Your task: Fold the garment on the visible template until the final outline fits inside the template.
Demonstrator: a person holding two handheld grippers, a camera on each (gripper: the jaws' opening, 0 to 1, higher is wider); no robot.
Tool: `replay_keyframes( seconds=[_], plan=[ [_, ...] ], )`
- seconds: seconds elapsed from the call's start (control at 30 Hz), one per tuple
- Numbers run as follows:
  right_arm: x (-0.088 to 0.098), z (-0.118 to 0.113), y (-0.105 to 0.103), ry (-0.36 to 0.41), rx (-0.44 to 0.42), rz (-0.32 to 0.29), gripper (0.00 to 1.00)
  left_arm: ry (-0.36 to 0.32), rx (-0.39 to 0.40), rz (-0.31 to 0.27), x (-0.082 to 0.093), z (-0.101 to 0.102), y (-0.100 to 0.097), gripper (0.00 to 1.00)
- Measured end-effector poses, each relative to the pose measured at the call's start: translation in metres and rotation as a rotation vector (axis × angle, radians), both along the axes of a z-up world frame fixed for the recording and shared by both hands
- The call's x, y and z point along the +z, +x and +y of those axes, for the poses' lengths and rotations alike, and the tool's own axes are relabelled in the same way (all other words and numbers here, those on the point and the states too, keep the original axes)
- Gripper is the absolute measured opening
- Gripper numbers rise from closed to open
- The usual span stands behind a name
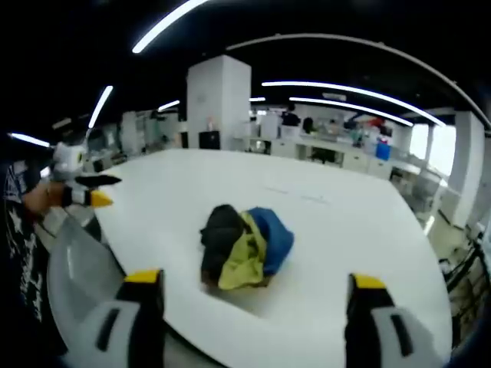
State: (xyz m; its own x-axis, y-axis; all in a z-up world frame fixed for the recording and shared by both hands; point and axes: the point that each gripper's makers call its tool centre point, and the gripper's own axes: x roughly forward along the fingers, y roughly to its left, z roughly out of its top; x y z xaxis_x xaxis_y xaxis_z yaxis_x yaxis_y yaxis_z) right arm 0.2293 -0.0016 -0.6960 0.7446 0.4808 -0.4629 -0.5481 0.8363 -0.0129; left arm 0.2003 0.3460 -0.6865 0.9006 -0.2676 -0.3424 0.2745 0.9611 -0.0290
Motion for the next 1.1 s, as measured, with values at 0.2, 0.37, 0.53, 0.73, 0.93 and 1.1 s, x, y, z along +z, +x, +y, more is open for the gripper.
replay_keyframes(
  seconds=[0.2, 0.37, 0.53, 0.73, 0.93, 1.1],
  plan=[
    [0.003, 0.000, 0.000, -0.001, 0.000, -0.006, 0.99, 0.002, -0.010, 0.004, 0.000, -0.002, 0.000, 0.97],
    [0.003, 0.000, 0.000, -0.001, 0.002, -0.006, 0.99, 0.003, -0.011, 0.006, 0.000, -0.002, 0.000, 0.97],
    [0.003, 0.000, 0.002, -0.005, 0.006, -0.006, 0.99, -0.002, -0.020, 0.007, 0.000, -0.003, 0.004, 0.96],
    [0.000, 0.003, 0.006, -0.012, 0.017, -0.007, 0.99, 0.009, -0.042, 0.006, -0.003, -0.007, 0.014, 0.95],
    [-0.005, 0.007, 0.014, -0.016, 0.038, -0.009, 0.99, 0.022, -0.077, 0.016, -0.010, -0.016, 0.023, 0.92],
    [-0.010, 0.012, 0.018, -0.029, 0.068, -0.006, 0.99, 0.059, -0.125, 0.029, -0.021, -0.026, 0.032, 0.88]
  ],
)
